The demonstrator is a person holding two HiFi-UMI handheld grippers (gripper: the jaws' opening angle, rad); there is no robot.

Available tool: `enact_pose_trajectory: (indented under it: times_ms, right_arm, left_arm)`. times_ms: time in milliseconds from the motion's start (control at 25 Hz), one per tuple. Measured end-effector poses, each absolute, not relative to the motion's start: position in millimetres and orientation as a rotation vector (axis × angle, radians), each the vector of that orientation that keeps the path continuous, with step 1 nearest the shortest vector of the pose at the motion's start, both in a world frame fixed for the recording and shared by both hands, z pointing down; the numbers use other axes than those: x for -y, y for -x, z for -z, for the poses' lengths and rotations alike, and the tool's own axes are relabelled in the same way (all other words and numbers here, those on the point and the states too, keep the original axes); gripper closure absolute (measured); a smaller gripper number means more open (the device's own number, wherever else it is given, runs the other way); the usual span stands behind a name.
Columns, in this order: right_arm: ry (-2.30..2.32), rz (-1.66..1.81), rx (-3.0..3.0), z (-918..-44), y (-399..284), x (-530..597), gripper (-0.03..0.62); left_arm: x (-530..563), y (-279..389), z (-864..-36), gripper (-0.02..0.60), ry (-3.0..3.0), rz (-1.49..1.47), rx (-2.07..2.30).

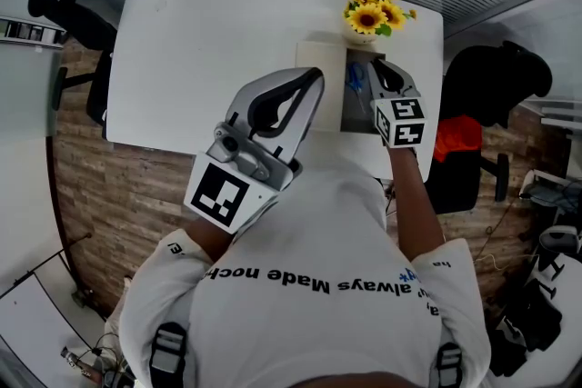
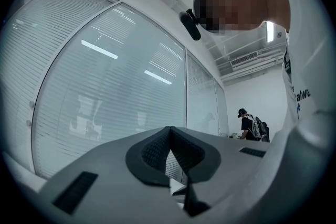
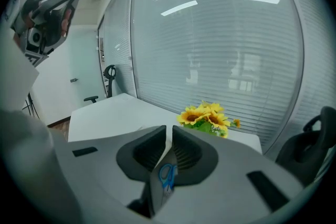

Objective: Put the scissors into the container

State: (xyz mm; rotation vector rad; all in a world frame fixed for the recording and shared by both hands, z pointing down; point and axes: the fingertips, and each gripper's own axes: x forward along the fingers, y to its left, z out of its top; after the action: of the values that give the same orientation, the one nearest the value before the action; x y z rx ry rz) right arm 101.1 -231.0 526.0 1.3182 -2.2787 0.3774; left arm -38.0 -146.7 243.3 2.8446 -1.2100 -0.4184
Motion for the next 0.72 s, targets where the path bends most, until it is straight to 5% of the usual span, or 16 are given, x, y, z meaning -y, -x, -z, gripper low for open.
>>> enact_pose_trajectory:
  times_ms: [720]
  right_arm:
    - [-1.343, -0.223, 2.418, -428.0, -93.9, 205.7, 0.567]
  left_arm:
    - [146.3, 32.0, -246.4, 0.563, -2.844, 0.374, 1.208]
